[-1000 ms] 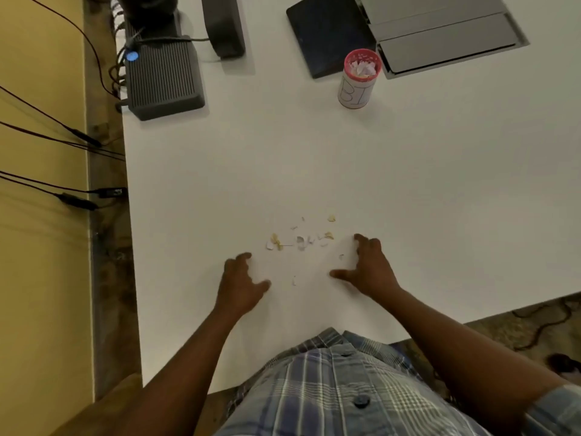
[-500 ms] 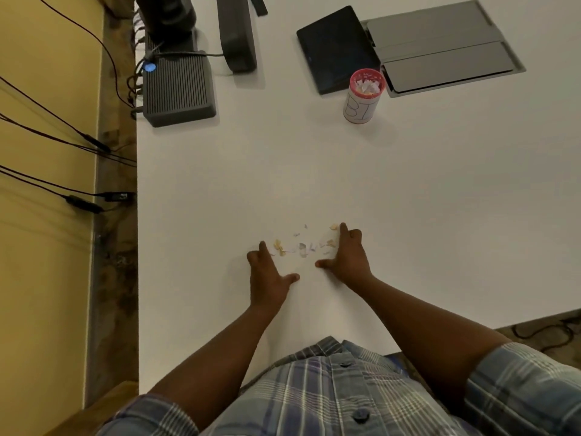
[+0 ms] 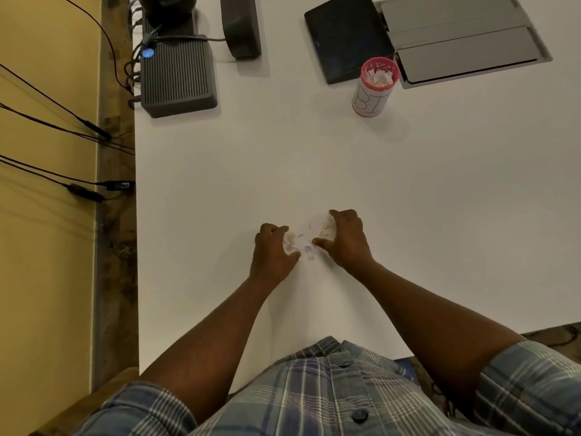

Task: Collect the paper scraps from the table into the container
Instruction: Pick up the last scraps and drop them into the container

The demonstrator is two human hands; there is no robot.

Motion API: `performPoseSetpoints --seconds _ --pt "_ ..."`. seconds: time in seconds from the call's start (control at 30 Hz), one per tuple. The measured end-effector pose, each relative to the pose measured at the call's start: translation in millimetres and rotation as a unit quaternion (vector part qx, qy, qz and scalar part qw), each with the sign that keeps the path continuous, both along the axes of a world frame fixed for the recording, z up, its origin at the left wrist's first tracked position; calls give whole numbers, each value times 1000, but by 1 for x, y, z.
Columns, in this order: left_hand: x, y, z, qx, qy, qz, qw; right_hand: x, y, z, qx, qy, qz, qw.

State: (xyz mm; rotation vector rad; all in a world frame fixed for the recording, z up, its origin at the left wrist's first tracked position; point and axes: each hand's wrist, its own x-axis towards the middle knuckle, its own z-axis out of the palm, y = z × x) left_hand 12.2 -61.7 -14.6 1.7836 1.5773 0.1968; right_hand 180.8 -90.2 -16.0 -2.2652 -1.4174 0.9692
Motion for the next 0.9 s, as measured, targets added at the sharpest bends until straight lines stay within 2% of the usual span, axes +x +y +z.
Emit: performPoseSetpoints --seconds 0.13,0.23,0.3,0.37,0.5,0.6,0.77,0.83,0.9 --pt "1 -8 -2 -18 69 -53 996 -10 -8 -2 -39 -16 120 992" --pt "8 -12 -4 16 56 -93 994 -20 -15 -7 25 -59 190 980" --pt "10 -15 -6 33 17 -75 997 -22 -19 -11 73 -93 213 970" --pt "9 -18 -8 42 3 -50 998 -21 -22 -13 87 -125 233 961" --pt "4 -21 -13 77 21 -66 995 -20 -27 -15 97 -153 254 950" --pt "3 -21 -11 97 20 -86 991 -23 -28 -14 89 -157 243 953" --pt "3 -10 -8 44 14 -8 999 -20 -24 -14 76 -148 226 960" --pt "2 -4 -3 7 -13 40 999 -16 -17 -14 72 -100 157 980" --pt "-3 5 -1 -55 -62 112 990 -6 -6 -7 46 -15 15 999"
